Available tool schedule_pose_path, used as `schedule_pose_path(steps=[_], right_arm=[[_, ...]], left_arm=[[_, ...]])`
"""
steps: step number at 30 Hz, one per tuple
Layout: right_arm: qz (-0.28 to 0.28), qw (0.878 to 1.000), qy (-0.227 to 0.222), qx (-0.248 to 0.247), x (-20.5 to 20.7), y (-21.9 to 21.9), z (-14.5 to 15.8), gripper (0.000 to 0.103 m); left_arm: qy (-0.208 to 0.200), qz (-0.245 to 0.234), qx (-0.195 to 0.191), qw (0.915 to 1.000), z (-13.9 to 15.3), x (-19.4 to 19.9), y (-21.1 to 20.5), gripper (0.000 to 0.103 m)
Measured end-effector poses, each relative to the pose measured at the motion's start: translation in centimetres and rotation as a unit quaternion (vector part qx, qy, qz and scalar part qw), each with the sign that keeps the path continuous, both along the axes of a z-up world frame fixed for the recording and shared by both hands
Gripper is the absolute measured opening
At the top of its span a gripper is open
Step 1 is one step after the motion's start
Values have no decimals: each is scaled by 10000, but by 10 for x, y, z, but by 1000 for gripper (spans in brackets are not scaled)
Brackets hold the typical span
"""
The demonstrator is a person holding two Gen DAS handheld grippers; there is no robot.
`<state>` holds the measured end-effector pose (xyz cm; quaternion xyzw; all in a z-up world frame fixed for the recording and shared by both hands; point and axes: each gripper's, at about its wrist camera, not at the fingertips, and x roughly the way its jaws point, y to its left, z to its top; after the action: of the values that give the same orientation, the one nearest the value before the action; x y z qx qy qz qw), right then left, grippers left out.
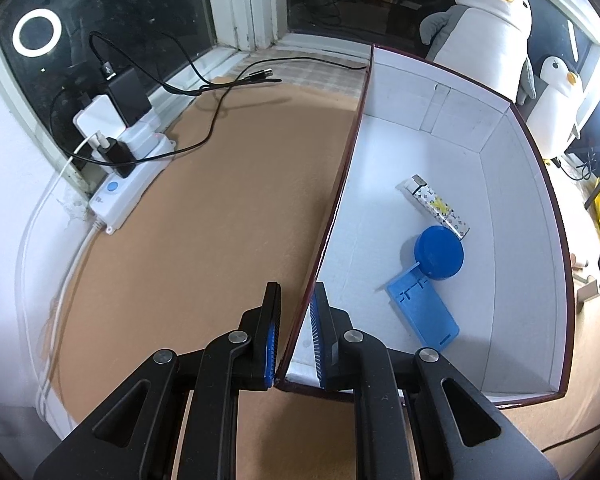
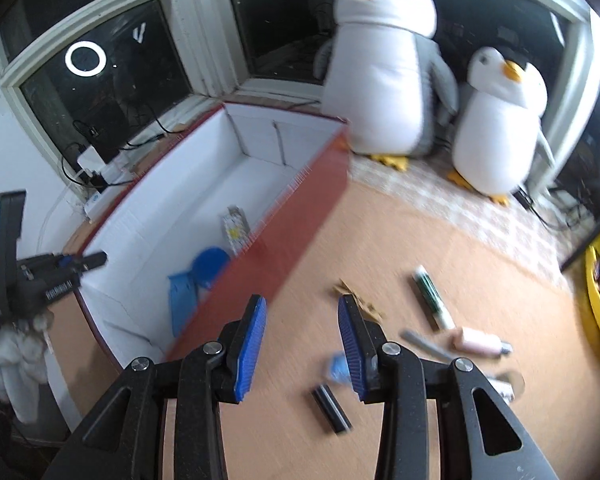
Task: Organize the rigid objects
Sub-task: 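Move the right gripper back toward the black cylinder on the table, then close the right gripper on the black cylinder and lift it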
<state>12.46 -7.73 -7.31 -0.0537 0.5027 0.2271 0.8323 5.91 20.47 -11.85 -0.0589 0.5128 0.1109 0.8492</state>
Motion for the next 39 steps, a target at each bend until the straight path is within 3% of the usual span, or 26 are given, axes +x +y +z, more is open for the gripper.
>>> schedule_pose_path(steps=[8,16,29,35,39], right_arm=[[-120,9985,498,-209,-22,-31,-46,37],[4,9960,743,-499,-30,-29,-84,37],[253,9935,801,-769,-21,-7,-101,36],[371,9921,819,-875,-19,0,-104,30],[317,9919,876,-865,-14,-1,-105,20]], left_arm=[[-18,40,-5,10000,0,-4,-1,13],[-14,20,46,10000,-1,-4,-1,13],[-11,19,48,10000,-1,-3,-1,13],[-12,23,45,10000,-1,-3,-1,13],[-11,22,49,10000,-1,-3,-2,13]])
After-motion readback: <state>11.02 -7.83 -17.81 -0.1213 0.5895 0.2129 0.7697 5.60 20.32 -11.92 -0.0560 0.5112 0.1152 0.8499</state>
